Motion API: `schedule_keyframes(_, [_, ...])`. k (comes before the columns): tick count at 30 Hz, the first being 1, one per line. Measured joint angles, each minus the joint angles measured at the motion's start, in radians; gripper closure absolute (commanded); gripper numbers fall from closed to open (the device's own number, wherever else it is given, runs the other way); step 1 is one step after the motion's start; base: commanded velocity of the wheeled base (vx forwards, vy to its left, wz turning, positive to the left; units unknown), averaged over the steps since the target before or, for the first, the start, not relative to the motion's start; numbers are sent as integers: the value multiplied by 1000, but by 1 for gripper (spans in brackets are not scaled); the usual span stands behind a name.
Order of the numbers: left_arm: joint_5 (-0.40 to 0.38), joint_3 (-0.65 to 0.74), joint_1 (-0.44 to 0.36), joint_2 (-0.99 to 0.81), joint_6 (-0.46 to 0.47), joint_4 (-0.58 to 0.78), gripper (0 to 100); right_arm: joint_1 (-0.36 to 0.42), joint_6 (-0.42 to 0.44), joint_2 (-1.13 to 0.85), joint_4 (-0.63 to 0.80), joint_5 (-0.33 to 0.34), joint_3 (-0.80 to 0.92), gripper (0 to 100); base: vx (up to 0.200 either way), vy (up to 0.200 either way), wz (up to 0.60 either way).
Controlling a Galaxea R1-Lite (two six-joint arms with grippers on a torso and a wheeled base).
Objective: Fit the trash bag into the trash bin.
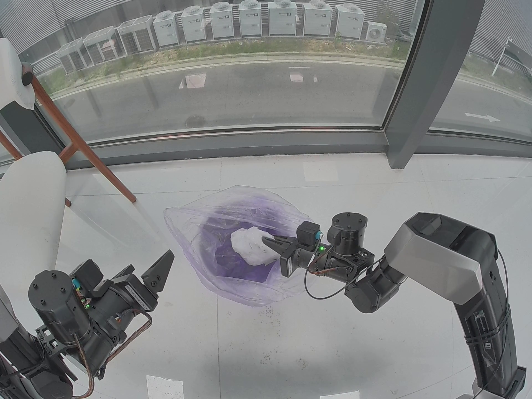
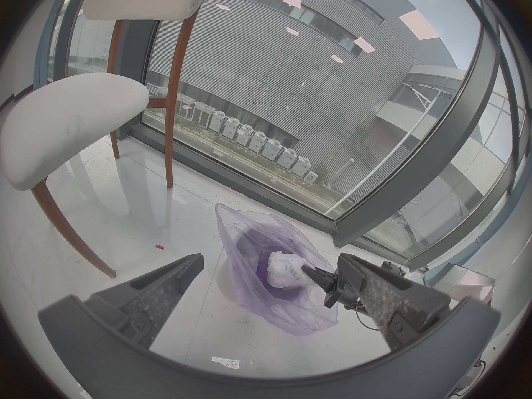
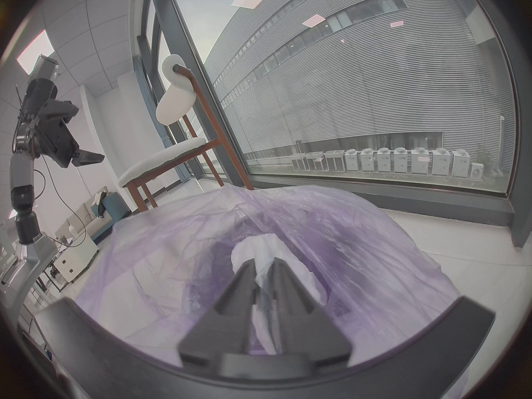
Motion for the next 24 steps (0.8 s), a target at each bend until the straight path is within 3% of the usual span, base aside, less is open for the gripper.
schedule_keyframes(17, [-2, 0, 0, 0, 0, 0, 0, 5, 15, -31, -33, 7, -27, 0, 0, 0, 0])
schedule_keyframes(24, [-8, 0, -2, -43, 4, 0, 0, 3, 84, -177, 15, -5, 69, 0, 0, 0, 0])
